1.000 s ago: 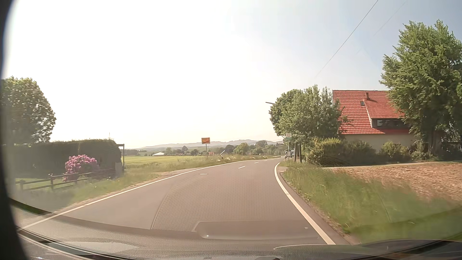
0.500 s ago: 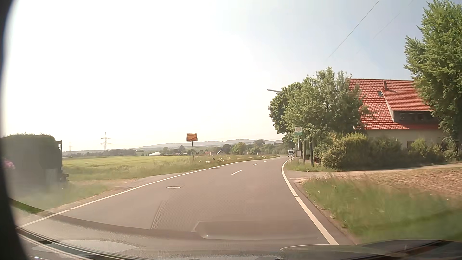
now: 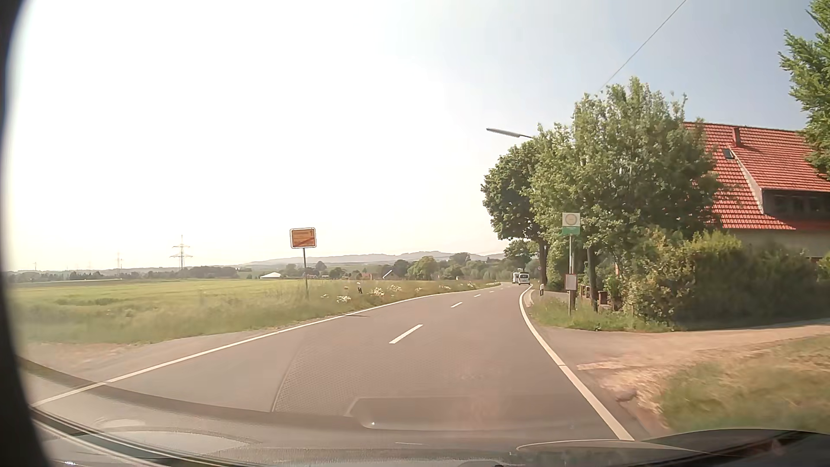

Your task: Follow the waypoints while adhering to traffic rules and regulations

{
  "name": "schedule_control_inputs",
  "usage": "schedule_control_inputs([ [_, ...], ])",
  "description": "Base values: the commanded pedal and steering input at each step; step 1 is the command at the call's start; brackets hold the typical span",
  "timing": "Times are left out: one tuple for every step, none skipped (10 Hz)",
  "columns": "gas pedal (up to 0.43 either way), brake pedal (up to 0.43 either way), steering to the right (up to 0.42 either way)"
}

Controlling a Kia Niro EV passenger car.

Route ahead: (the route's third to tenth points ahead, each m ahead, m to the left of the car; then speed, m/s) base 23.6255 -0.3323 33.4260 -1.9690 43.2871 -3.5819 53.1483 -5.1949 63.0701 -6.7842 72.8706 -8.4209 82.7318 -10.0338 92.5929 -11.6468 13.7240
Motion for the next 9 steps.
schedule_control_inputs([
  [0.150, 0.000, 0.024],
  [0.150, 0.000, 0.030],
  [0.157, 0.000, 0.031],
  [0.177, 0.000, 0.031],
  [0.177, 0.000, 0.032],
  [0.177, 0.000, 0.035],
  [0.177, 0.000, 0.034],
  [0.189, 0.000, 0.034],
  [0.189, 0.000, 0.034],
])
